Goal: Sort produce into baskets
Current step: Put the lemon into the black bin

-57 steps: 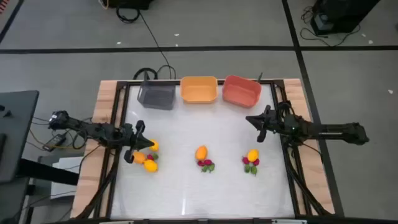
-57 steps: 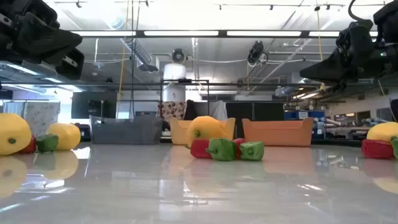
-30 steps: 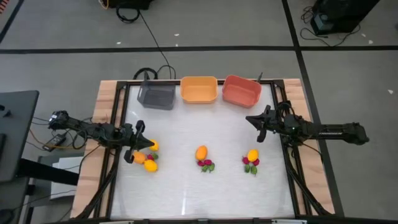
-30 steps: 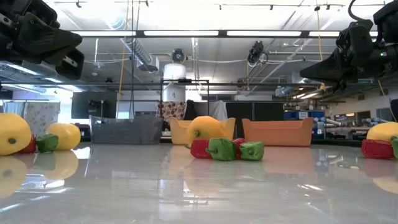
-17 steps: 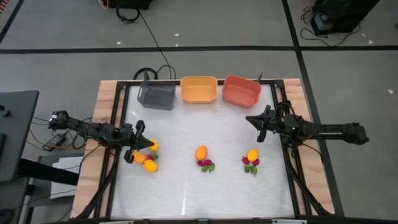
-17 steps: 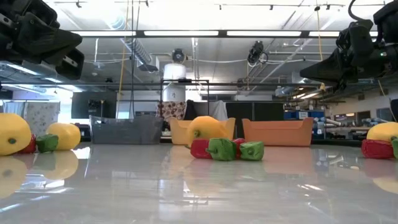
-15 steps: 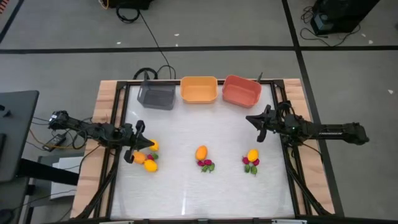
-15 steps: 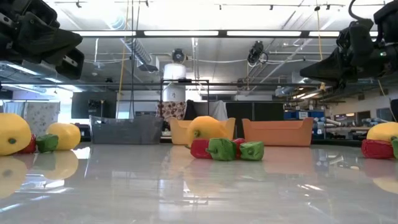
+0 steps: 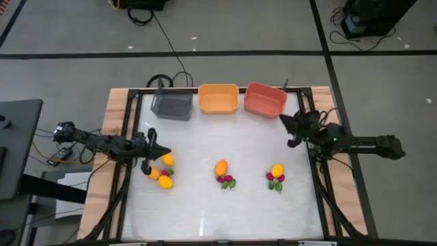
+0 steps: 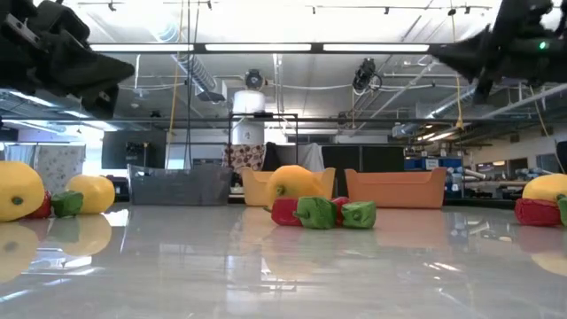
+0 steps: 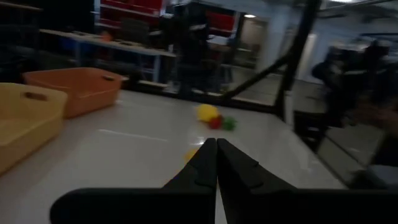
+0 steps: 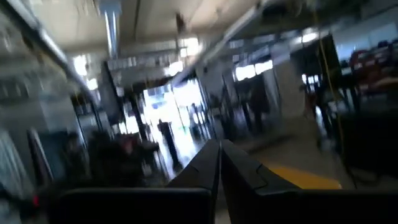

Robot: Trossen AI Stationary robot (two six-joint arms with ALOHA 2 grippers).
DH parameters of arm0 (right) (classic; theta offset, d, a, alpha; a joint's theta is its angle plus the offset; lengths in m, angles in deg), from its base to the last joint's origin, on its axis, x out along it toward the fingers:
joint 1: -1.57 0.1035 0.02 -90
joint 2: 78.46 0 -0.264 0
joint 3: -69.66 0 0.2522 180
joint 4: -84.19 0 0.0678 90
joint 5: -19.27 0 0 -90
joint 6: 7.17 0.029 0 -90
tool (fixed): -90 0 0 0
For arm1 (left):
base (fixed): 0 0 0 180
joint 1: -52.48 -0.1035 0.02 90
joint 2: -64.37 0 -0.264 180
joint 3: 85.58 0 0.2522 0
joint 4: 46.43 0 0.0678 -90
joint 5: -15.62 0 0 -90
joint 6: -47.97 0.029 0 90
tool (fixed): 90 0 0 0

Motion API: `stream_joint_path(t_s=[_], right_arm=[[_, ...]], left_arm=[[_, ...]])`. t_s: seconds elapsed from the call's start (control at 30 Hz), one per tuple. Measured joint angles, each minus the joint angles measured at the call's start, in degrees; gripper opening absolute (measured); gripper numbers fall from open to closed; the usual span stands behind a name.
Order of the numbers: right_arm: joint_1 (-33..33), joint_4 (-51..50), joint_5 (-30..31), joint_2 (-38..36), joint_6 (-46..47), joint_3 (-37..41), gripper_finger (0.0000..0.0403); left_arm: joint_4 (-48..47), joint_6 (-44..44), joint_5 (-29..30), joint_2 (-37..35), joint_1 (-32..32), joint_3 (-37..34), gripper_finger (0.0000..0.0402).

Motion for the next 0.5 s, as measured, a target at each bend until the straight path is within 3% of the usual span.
stream_joint_path(t_s=[0.17,0.23,0.43,0.5], right_arm=[[0.0,5.9,3.1,0.0,-12.2,0.0,0.0029],[0.0,5.2,2.3,0.0,-11.1,0.0,0.0028],[0.0,-0.8,-12.0,4.6,-2.2,0.0,0.0035],[0.0,-3.3,-13.5,6.7,0.6,0.0,0.0041]], left_arm=[[-0.8,-0.7,2.0,0.0,0.0,0.0,0.0036],[-2.4,-1.5,2.0,0.0,0.0,0.0,0.0053],[-2.5,-3.5,3.2,4.2,0.0,0.0,0.0133],[-3.9,-4.5,5.4,6.6,-0.1,1.0,0.0161]])
